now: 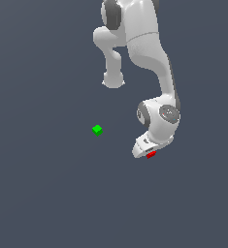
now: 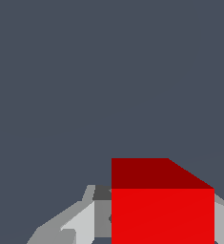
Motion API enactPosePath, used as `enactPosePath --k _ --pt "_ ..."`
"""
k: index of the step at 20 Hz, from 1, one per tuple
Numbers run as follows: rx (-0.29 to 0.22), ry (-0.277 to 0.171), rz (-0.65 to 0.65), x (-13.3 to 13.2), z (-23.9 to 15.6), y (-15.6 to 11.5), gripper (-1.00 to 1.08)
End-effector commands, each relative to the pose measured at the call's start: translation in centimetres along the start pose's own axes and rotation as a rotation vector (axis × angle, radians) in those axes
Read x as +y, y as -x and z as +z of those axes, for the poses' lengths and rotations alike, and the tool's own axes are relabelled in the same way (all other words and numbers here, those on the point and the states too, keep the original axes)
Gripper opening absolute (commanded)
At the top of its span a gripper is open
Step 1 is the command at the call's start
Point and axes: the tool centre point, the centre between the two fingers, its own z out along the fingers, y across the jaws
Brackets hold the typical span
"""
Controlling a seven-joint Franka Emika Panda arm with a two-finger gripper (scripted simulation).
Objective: Stack the red cube on top of the green cube.
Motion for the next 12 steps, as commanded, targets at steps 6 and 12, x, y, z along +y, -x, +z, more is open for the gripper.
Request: enactPosePath --k 6,12 --pt "0.0 0.0 0.0 0.0 -0.1 0.0 -1.0" --pt "0.0 0.0 0.0 0.0 -2.0 0.1 -1.0"
